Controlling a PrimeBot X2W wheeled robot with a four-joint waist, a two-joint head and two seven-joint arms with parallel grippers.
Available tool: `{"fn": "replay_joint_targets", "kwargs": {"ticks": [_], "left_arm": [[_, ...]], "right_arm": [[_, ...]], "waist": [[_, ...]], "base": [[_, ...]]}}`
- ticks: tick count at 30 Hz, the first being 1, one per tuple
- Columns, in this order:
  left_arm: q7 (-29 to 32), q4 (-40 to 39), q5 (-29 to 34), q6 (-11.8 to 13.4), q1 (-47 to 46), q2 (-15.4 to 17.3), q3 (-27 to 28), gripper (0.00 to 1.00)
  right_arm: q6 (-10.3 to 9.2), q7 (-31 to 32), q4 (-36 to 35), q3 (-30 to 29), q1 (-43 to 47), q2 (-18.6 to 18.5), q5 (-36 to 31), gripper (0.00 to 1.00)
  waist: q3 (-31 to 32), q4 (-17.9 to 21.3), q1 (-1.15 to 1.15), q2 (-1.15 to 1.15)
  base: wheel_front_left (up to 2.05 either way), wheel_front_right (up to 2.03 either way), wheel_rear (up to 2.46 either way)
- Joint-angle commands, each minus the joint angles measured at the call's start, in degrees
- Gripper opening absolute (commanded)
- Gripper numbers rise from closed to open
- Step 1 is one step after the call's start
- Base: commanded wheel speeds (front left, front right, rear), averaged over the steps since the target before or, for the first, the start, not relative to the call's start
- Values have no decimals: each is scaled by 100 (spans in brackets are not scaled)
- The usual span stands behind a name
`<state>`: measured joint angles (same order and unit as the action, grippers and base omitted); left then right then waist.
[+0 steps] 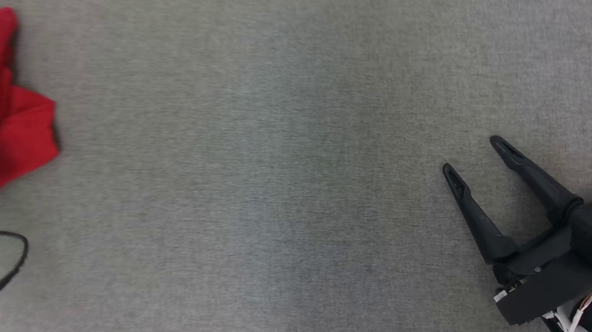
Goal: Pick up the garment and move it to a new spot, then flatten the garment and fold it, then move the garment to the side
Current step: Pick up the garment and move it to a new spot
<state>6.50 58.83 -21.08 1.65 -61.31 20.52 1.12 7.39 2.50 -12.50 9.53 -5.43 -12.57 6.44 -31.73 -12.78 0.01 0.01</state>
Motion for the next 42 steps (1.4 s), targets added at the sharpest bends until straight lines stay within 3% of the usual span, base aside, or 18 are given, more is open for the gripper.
{"fn": "replay_joint_targets", "kwargs": {"ticks": [1, 3, 4, 9, 17, 24, 32, 42], "left_arm": [[-88, 37, -14, 59, -108, 42, 28, 100], [-221, 72, 22, 90, -112, 62, -2, 11], [-288, 81, 29, 83, -119, 60, -9, 0], [-512, 110, 82, 50, -196, 168, -76, 0], [-371, -143, 122, -123, -348, 464, -191, 0], [-130, -790, 4, -522, -593, 639, -286, 0], [260, -1857, 49, -734, -813, 437, -700, 0], [657, -3399, -341, -870, -476, -211, -1230, 0]], "right_arm": [[19, 1, -28, -22, 30, -15, -19, 100], [15, -6, 5, -47, 9, -1, 10, 100], [12, -9, 33, -41, -3, 6, 28, 100], [13, -119, 200, 117, -126, 70, 128, 100], [13, -446, 722, 359, -403, 309, 290, 100], [13, -944, 1462, 468, -464, 639, 424, 100], [13, -1337, 2051, 432, -411, 855, 579, 100], [13, -1449, 2190, 102, -169, 939, 483, 100]], "waist": [[-245, 189, -1, -1], [-242, 175, -1, -1], [-222, 167, -1, -1], [57, 164, -1, -1], [784, 252, -1, -1], [1598, 369, -1, -1], [2499, 786, -1, -1], [2875, 1805, -1, -1]], "base": [[0, 0, 0], [0, 0, 0], [0, 0, 0], [0, 0, 0], [0, 0, 0], [0, 0, 0], [0, 0, 0], [0, 0, 0]]}}
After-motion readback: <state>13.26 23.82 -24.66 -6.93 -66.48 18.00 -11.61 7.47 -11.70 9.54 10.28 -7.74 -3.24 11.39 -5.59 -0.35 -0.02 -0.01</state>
